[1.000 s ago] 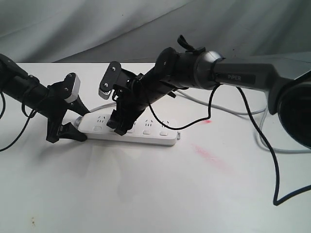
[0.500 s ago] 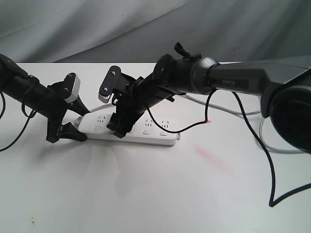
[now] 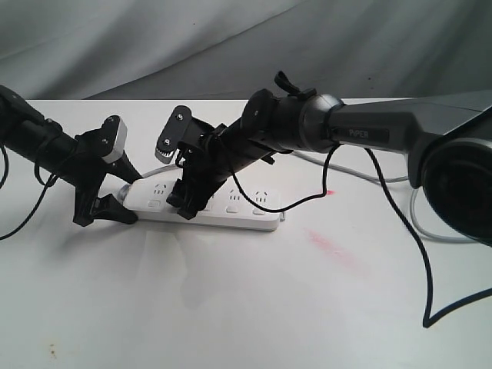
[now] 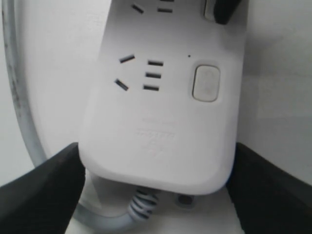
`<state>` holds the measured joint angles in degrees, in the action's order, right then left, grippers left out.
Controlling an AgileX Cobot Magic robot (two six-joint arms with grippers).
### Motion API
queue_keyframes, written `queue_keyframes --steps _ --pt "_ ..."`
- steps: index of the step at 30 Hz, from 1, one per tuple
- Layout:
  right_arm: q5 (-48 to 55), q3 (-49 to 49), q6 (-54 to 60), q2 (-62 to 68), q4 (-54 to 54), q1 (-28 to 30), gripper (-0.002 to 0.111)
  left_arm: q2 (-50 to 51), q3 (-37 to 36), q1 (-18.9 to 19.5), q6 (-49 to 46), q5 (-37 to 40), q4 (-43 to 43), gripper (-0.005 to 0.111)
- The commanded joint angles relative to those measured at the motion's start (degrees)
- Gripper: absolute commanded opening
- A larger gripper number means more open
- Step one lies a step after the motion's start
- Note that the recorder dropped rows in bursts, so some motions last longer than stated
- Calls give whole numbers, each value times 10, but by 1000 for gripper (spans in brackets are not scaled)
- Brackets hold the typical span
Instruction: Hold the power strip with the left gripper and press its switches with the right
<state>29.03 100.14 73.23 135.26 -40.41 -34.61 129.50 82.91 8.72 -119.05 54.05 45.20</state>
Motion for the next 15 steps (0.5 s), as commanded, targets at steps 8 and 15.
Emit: queue_keyframes --steps 8,15 --pt "22 -4 4 20 37 12 66 1 0 -1 1 -3 -27 65" --pt "23 -4 4 29 39 13 66 1 0 -1 1 -3 -27 65"
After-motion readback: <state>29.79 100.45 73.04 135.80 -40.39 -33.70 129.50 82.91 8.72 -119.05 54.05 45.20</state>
